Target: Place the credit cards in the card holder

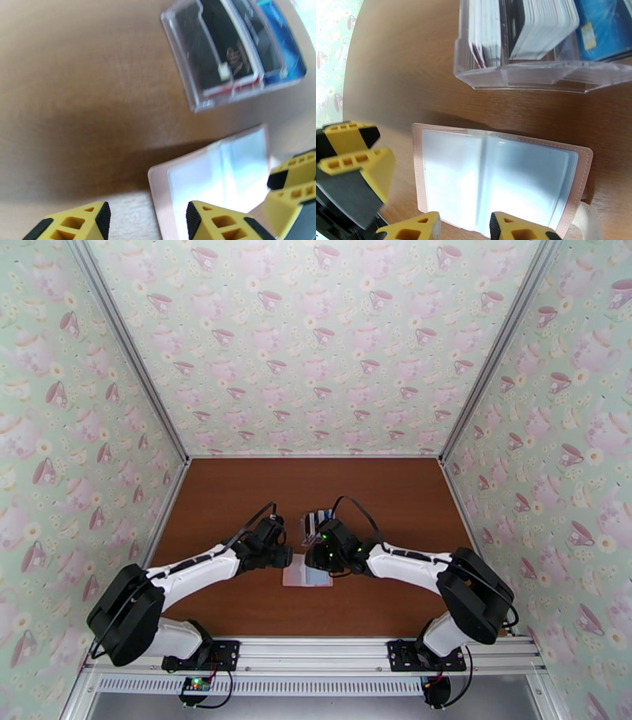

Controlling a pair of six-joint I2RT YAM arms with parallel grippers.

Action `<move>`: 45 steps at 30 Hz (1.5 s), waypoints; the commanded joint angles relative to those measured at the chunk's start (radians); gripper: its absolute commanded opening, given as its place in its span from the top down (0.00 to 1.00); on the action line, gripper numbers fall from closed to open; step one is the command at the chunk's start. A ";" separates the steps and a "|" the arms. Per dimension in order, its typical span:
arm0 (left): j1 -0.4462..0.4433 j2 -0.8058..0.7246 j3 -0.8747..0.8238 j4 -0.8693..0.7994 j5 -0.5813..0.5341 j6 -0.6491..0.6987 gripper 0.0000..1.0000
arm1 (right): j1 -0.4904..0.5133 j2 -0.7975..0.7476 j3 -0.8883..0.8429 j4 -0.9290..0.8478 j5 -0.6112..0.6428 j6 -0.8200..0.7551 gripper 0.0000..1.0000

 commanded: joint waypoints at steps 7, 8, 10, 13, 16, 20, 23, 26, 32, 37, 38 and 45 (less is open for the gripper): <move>0.061 0.004 0.083 0.054 0.048 0.017 0.41 | 0.004 -0.050 0.100 -0.118 0.077 -0.073 0.54; 0.066 0.014 0.095 0.062 0.053 0.014 0.41 | 0.001 -0.052 0.112 -0.136 0.087 -0.083 0.53; 0.078 0.040 0.119 0.083 0.069 0.008 0.40 | -0.004 -0.061 0.136 -0.173 0.111 -0.103 0.53; 0.088 0.102 0.164 0.113 0.082 0.005 0.40 | -0.024 -0.071 0.175 -0.229 0.146 -0.136 0.52; 0.096 0.179 0.205 0.144 0.118 -0.003 0.40 | -0.046 -0.079 0.219 -0.285 0.190 -0.174 0.51; 0.103 0.259 0.256 0.221 0.169 -0.015 0.40 | -0.077 -0.064 0.268 -0.345 0.234 -0.217 0.51; 0.108 0.292 0.243 0.283 0.214 -0.031 0.40 | -0.097 -0.056 0.300 -0.380 0.264 -0.244 0.49; 0.112 0.306 0.221 0.330 0.242 -0.040 0.40 | -0.118 -0.046 0.323 -0.408 0.286 -0.266 0.47; 0.126 0.328 0.181 0.365 0.261 -0.047 0.40 | -0.166 -0.003 0.366 -0.442 0.294 -0.303 0.44; 0.138 0.343 0.187 0.353 0.284 -0.053 0.40 | -0.177 0.066 0.415 -0.451 0.309 -0.324 0.44; 0.140 0.343 0.186 0.353 0.289 -0.053 0.40 | -0.179 0.081 0.424 -0.453 0.313 -0.329 0.43; 0.154 0.365 0.189 0.352 0.299 -0.052 0.41 | -0.179 0.182 0.500 -0.473 0.343 -0.356 0.43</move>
